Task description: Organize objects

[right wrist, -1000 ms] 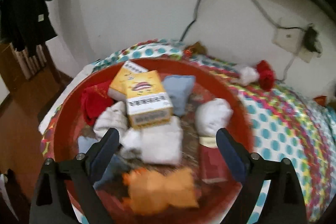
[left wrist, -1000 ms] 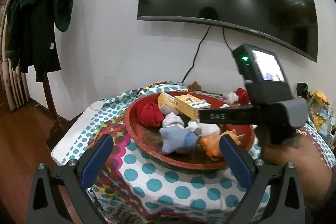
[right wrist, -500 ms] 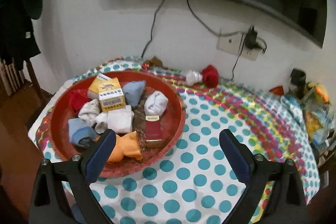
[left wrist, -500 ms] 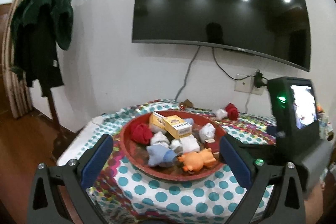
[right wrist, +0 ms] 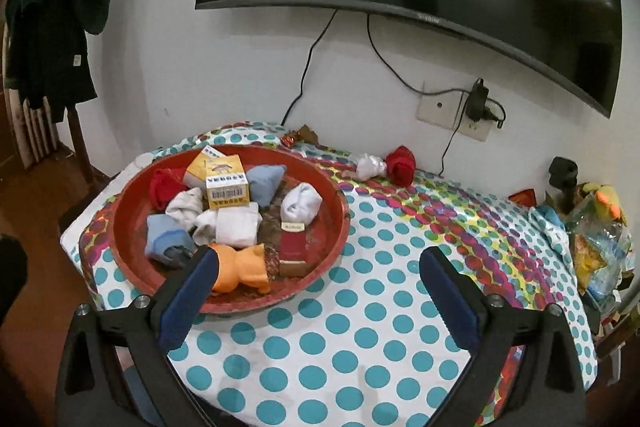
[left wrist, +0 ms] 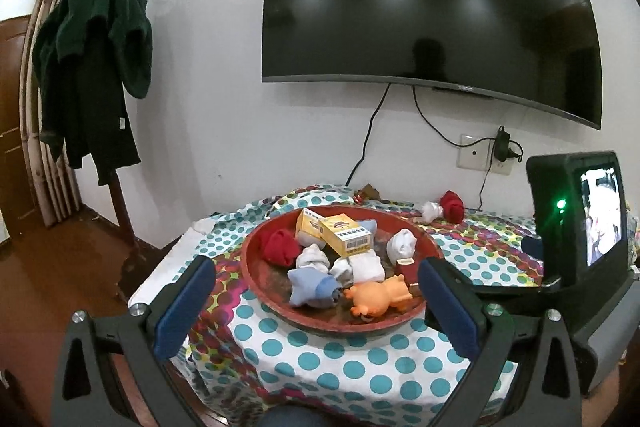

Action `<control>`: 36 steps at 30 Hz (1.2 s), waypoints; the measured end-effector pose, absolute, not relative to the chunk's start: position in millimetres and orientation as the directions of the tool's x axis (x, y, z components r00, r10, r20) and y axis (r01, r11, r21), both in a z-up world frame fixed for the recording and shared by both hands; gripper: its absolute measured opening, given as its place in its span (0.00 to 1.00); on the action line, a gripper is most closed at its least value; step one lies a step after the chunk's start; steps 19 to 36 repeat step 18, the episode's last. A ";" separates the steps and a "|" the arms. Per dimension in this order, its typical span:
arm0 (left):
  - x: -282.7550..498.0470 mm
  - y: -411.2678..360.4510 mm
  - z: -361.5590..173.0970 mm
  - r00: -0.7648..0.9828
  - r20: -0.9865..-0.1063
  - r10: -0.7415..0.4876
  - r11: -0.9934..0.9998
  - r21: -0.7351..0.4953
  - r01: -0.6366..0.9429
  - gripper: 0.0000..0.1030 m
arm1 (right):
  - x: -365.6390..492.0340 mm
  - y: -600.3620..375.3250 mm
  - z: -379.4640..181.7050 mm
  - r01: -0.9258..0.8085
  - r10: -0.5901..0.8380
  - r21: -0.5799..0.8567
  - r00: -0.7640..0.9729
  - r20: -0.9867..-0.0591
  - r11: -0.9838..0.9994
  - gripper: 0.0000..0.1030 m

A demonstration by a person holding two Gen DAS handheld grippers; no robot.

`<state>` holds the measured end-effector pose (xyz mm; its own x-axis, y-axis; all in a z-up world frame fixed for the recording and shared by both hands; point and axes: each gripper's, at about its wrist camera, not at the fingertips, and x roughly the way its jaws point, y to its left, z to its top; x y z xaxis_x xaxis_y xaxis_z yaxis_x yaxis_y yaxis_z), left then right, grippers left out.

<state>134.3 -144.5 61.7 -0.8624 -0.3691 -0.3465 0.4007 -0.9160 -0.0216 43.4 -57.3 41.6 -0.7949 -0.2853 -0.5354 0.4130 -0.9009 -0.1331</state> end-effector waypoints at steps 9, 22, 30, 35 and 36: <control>127.4 -141.9 47.8 -0.824 -0.388 -0.412 -0.894 -0.003 0.448 1.00 | 34.9 -45.2 35.5 0.394 -0.272 -0.114 -0.788 -0.552 -0.912 0.97; 125.2 -146.0 42.3 -0.814 -0.421 -0.401 -0.893 -0.019 0.449 1.00 | 38.0 -45.2 34.6 0.404 -0.276 -0.124 -0.788 -0.551 -0.906 0.97; 125.2 -146.0 42.3 -0.814 -0.421 -0.401 -0.893 -0.019 0.449 1.00 | 38.0 -45.2 34.6 0.404 -0.276 -0.124 -0.788 -0.551 -0.906 0.97; 125.2 -146.0 42.3 -0.814 -0.421 -0.401 -0.893 -0.019 0.449 1.00 | 38.0 -45.2 34.6 0.404 -0.276 -0.124 -0.788 -0.551 -0.906 0.97; 125.2 -146.0 42.3 -0.814 -0.421 -0.401 -0.893 -0.019 0.449 1.00 | 38.0 -45.2 34.6 0.404 -0.276 -0.124 -0.788 -0.551 -0.906 0.97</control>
